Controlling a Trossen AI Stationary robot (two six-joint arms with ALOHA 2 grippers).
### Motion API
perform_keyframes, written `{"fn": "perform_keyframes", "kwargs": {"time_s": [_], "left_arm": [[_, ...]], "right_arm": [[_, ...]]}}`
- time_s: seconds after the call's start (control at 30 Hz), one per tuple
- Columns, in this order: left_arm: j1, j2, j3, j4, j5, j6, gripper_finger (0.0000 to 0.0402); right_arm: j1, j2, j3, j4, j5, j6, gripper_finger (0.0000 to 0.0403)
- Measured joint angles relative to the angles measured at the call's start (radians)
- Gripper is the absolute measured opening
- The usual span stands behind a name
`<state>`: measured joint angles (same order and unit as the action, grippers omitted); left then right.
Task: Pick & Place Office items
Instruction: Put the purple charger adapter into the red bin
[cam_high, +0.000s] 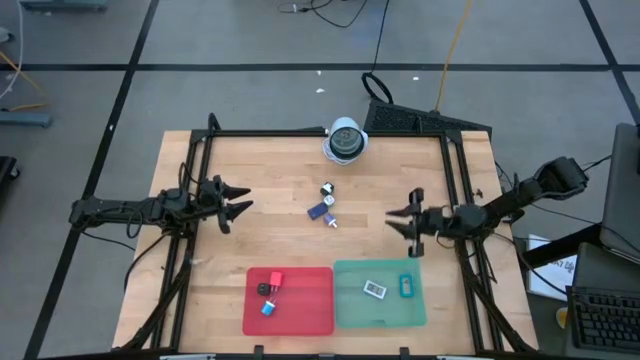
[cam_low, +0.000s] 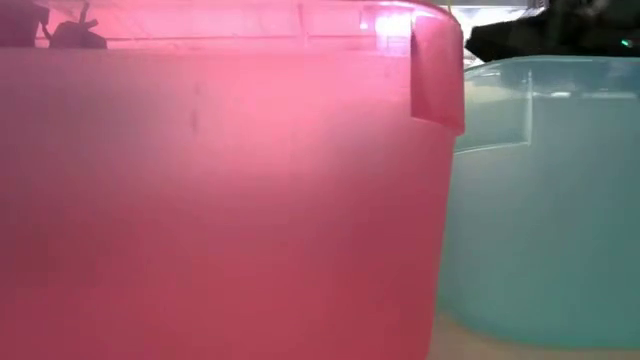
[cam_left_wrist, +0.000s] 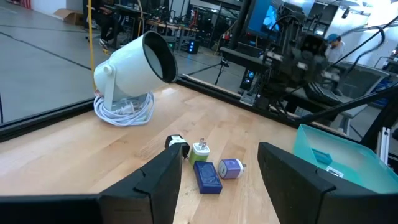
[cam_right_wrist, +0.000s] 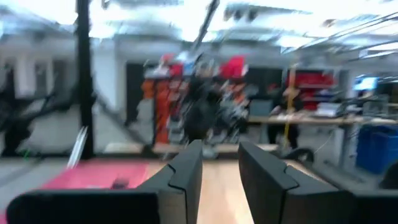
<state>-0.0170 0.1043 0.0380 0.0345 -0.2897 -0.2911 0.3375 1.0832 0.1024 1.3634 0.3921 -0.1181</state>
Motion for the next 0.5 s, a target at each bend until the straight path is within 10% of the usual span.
{"fn": "perform_keyframes", "kwargs": {"time_s": [0.27, 0.5], "left_arm": [[0.000, 0.000, 0.000, 0.000, 0.000, -0.004, 0.0214], [0.000, 0.000, 0.000, 0.000, 0.000, -0.008, 0.0214]], "right_arm": [[-0.110, 0.060, 0.214, -0.361, 0.003, 0.070, 0.0078], [-0.195, 0.305, 0.564, -0.895, -0.002, 0.253, 0.0175]]}}
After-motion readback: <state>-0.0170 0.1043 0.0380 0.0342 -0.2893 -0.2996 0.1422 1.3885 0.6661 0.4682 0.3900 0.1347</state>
